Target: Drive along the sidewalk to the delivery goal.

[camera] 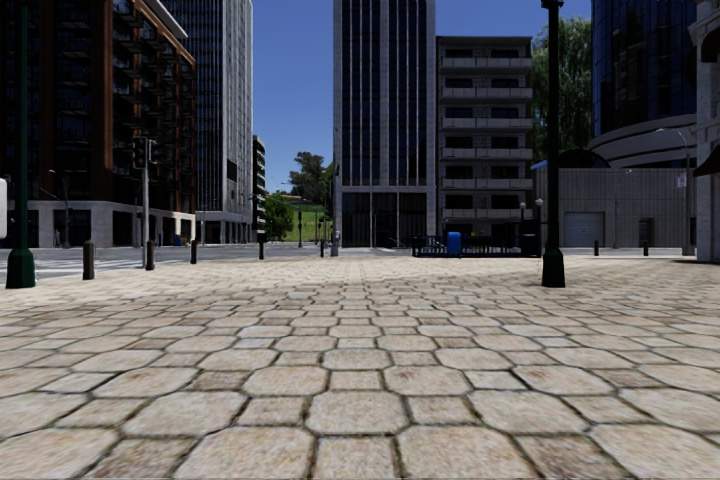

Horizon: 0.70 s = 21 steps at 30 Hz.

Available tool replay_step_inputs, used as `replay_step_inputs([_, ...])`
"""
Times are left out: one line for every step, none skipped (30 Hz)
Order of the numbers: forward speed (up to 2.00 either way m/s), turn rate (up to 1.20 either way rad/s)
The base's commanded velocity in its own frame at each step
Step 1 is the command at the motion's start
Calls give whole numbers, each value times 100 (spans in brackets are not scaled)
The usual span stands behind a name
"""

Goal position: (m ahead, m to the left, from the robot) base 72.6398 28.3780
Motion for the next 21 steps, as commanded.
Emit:
replay_step_inputs([200, 0])
replay_step_inputs([200, 0])
replay_step_inputs([200, 0])
replay_step_inputs([200, 0])
replay_step_inputs([200, 0])
replay_step_inputs([200, 0])
replay_step_inputs([200, 0])
replay_step_inputs([200, 0])
replay_step_inputs([200, 0])
replay_step_inputs([200, 0])
replay_step_inputs([200, 0])
replay_step_inputs([200, 0])
replay_step_inputs([200, 0])
replay_step_inputs([200, 0])
replay_step_inputs([200, 0])
replay_step_inputs([200, 0])
replay_step_inputs([200, 0])
replay_step_inputs([200, 0])
replay_step_inputs([200, 0])
replay_step_inputs([200, 0])
replay_step_inputs([200, 0])
